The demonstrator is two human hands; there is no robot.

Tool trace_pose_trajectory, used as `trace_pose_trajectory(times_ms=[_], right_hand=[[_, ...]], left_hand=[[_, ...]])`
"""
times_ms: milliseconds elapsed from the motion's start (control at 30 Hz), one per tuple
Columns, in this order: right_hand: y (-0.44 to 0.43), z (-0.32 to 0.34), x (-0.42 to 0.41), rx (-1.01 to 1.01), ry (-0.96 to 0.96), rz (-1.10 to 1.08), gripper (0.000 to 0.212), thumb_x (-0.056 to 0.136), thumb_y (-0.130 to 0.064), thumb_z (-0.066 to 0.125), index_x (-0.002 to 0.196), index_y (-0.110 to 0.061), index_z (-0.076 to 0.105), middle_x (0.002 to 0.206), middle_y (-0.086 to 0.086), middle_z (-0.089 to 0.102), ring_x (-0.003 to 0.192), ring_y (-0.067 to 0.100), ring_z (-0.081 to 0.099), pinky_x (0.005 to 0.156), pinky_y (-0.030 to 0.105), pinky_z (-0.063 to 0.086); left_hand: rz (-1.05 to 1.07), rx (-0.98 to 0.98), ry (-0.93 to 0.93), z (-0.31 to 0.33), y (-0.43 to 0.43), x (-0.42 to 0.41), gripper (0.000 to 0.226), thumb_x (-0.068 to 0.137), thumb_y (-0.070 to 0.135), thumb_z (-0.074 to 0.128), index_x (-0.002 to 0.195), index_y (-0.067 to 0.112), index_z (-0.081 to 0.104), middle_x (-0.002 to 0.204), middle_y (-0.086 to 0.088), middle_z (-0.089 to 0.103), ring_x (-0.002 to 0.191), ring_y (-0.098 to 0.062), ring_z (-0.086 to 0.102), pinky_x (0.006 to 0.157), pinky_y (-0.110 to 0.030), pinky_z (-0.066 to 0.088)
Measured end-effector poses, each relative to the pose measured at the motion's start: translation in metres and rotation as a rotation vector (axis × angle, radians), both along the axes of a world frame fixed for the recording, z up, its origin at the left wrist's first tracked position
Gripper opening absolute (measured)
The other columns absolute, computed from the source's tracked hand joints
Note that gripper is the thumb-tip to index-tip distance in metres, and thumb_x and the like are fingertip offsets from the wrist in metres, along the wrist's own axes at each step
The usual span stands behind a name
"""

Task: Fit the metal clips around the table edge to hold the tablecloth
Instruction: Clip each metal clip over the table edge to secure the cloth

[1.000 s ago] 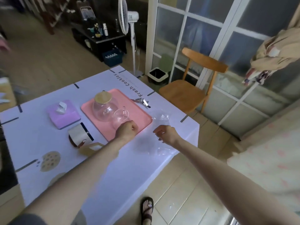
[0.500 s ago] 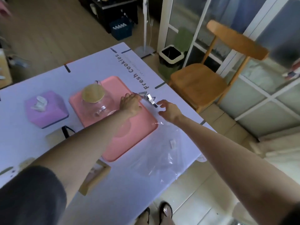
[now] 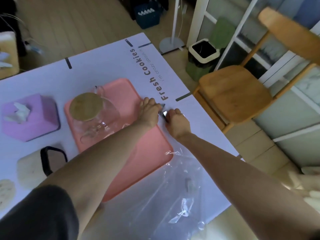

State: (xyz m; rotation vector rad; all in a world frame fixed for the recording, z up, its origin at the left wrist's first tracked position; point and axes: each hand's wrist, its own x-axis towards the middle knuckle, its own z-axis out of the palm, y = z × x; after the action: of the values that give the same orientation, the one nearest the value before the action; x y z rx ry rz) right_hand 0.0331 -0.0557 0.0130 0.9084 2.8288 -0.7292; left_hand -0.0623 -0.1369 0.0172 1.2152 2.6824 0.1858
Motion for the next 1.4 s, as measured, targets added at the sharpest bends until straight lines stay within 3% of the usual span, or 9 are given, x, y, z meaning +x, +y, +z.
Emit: trace_pose_trajectory(times_ms=[267,400,567,667,800,967,1167,1300,1400], right_hand=[[0.005,0.011,0.011,-0.12,0.318,0.038,0.007,0.084,-0.002,0.055,0.085,-0.004,0.061,0.091,0.014,0.055,0.073,0.03,0.058,0.071,0.038,0.05],[-0.006,0.029,0.029,-0.155,0.439,0.16,0.013,0.077,0.006,0.058,0.079,-0.005,0.065,0.083,0.014,0.055,0.067,0.03,0.057,0.065,0.04,0.052],[-0.037,0.056,0.055,-0.246,0.405,0.401,0.02,0.074,0.009,0.059,0.085,-0.004,0.068,0.083,0.006,0.053,0.071,0.021,0.058,0.07,0.019,0.045],[-0.064,0.068,0.067,-0.248,0.406,0.517,0.023,0.073,0.011,0.059,0.089,-0.004,0.067,0.082,0.0,0.046,0.069,0.017,0.054,0.068,0.02,0.043],[-0.089,0.077,0.079,-0.25,0.469,0.555,0.024,0.074,0.012,0.059,0.09,-0.003,0.068,0.083,0.0,0.045,0.069,0.015,0.051,0.068,0.015,0.04],[-0.125,0.079,0.099,-0.258,0.528,0.543,0.02,0.072,0.015,0.062,0.086,0.002,0.067,0.082,0.001,0.045,0.066,0.013,0.047,0.067,0.0,0.034],[-0.188,0.076,0.143,-0.278,0.41,0.675,0.012,0.075,0.006,0.058,0.082,-0.002,0.065,0.084,0.001,0.044,0.062,0.016,0.045,0.062,0.023,0.039],[-0.232,0.06,0.18,-0.147,0.325,0.758,0.014,0.075,0.005,0.06,0.085,-0.003,0.065,0.087,0.014,0.052,0.065,0.034,0.056,0.058,0.034,0.048],[-0.257,0.039,0.197,-0.075,0.199,0.766,0.014,0.072,0.01,0.056,0.082,0.002,0.061,0.088,0.019,0.051,0.062,0.037,0.053,0.048,0.037,0.045]], left_hand=[[-0.05,0.27,0.275,0.026,-0.018,0.015,0.025,0.053,-0.003,0.075,0.066,0.015,0.064,0.071,0.001,0.058,0.08,-0.02,0.041,0.067,-0.029,0.02],[0.011,0.374,0.317,0.045,-0.05,0.039,0.025,0.057,-0.005,0.074,0.069,0.013,0.063,0.073,-0.001,0.059,0.08,-0.018,0.035,0.066,-0.03,0.02],[0.108,0.362,0.341,0.056,-0.107,0.084,0.021,0.066,0.004,0.068,0.082,0.015,0.061,0.074,-0.002,0.063,0.078,-0.026,0.05,0.071,-0.034,0.027],[0.171,0.365,0.353,0.07,-0.14,0.111,0.017,0.065,0.002,0.065,0.076,0.013,0.059,0.073,-0.002,0.061,0.077,-0.027,0.054,0.07,-0.032,0.026],[0.178,0.458,0.343,0.081,-0.173,0.134,0.012,0.072,0.011,0.046,0.068,0.011,0.057,0.071,-0.002,0.06,0.075,-0.02,0.039,0.064,-0.031,0.024],[0.207,0.43,0.307,0.081,-0.206,0.157,0.006,0.075,0.015,0.048,0.076,0.012,0.054,0.076,-0.002,0.059,0.077,-0.02,0.037,0.066,-0.03,0.023],[0.182,0.446,0.299,0.073,-0.282,0.216,0.017,0.086,0.016,0.042,0.093,0.012,0.057,0.072,-0.003,0.061,0.079,-0.021,0.043,0.067,-0.034,0.031],[0.106,0.394,0.372,0.055,-0.329,0.253,0.018,0.087,0.015,0.045,0.086,0.012,0.063,0.08,-0.002,0.064,0.083,-0.021,0.05,0.067,-0.031,0.031],[0.099,0.274,0.366,0.03,-0.351,0.267,0.021,0.088,0.017,0.042,0.08,0.015,0.061,0.068,0.0,0.062,0.07,-0.025,0.055,0.062,-0.032,0.027]])
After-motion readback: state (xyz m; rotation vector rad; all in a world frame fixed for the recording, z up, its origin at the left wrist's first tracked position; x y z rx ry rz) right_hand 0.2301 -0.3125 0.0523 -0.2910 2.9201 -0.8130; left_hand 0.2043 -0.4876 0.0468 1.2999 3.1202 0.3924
